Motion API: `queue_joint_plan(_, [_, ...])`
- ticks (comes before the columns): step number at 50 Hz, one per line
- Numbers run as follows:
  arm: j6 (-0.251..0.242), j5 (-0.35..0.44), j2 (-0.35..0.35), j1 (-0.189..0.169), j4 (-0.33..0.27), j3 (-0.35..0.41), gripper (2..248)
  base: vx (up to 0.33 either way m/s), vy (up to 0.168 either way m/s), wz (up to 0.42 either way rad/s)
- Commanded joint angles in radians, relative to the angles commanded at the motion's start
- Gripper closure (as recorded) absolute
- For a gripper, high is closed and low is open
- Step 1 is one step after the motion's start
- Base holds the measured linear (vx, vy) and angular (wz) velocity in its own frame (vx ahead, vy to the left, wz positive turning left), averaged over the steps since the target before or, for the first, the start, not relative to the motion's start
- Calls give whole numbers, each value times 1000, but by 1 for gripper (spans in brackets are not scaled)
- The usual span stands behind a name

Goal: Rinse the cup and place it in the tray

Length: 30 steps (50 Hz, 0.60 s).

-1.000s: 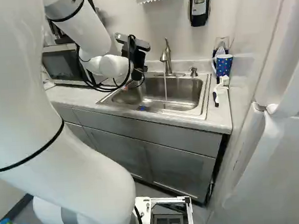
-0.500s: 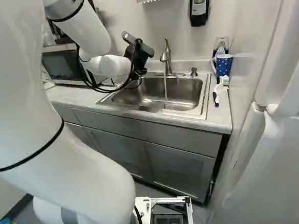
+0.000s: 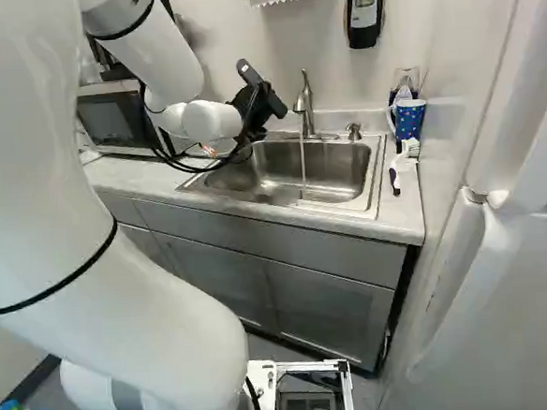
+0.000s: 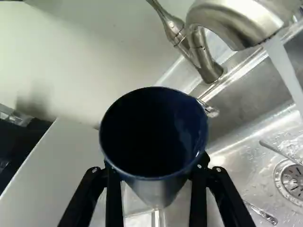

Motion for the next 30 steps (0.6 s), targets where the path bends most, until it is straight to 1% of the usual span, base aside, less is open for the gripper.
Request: queue_joint_plan(30, [314, 0, 0, 0, 0, 0, 126, 0, 0, 0])
